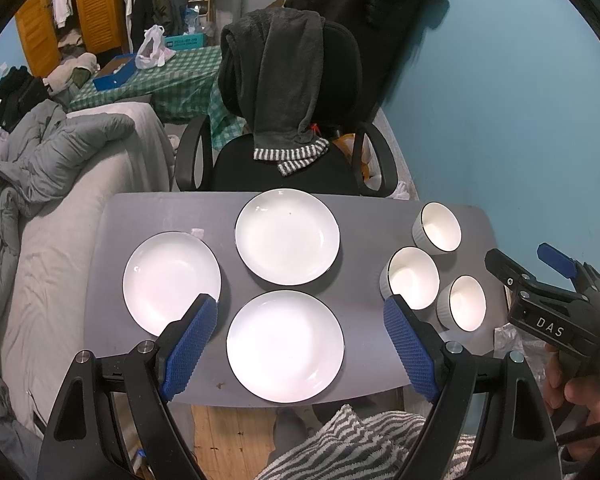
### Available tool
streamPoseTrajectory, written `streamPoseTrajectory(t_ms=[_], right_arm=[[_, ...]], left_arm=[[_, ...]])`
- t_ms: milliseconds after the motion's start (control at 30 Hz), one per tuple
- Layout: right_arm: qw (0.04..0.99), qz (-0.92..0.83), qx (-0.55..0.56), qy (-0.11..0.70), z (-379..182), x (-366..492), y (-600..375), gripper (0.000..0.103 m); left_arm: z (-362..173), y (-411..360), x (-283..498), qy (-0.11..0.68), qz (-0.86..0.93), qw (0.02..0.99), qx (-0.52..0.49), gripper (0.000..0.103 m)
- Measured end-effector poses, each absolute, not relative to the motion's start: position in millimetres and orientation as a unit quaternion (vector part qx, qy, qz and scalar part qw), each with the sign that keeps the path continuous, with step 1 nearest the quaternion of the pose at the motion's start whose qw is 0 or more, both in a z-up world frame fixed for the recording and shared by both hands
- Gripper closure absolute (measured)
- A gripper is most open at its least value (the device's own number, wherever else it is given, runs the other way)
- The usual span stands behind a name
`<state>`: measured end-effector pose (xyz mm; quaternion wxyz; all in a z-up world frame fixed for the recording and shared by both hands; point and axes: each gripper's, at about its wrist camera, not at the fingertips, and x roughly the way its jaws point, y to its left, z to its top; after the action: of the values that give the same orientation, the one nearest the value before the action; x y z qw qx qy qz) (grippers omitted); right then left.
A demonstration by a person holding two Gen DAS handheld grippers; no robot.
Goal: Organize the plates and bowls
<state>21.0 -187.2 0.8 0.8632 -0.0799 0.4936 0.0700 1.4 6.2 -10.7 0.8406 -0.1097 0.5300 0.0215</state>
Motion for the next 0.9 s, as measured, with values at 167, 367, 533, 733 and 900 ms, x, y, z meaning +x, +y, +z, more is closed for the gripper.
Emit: streamPoseTrajectory(t_ms=[167,367,533,733,900], right_arm=[[0.863,0.070,-0.080,0.494,0.7,21.1,-186.4,0.002],[0.863,0.075,-0.076,0.494,-2.9,20.5,-186.1,0.002],[0.864,0.077,-0.084,0.490,-6.3,20.3,-183.5,0.002],[0.866,0.090,-0.109,0.479,-8.8,19.9,-174.7,0.002],[0.866,0.107,-0.108,0.477,-8.0,23.3,-171.6,0.002]], left_arm=[[-11.2,8.2,-0.3,0.532,0.022,0.839,-0.111,0.016],[-16.4,12.4,-2.1,0.542,0.024,0.832,-0.120,0.016],[-21.2,20.6,-5.0,0.543,0.036,0.829,-0.127,0.016],[-28.1,39.1,-10.9,0.553,0.038,0.817,-0.157,0.016],[-25.1,44.7,-17.8,0.539,0.052,0.830,-0.136,0.016]])
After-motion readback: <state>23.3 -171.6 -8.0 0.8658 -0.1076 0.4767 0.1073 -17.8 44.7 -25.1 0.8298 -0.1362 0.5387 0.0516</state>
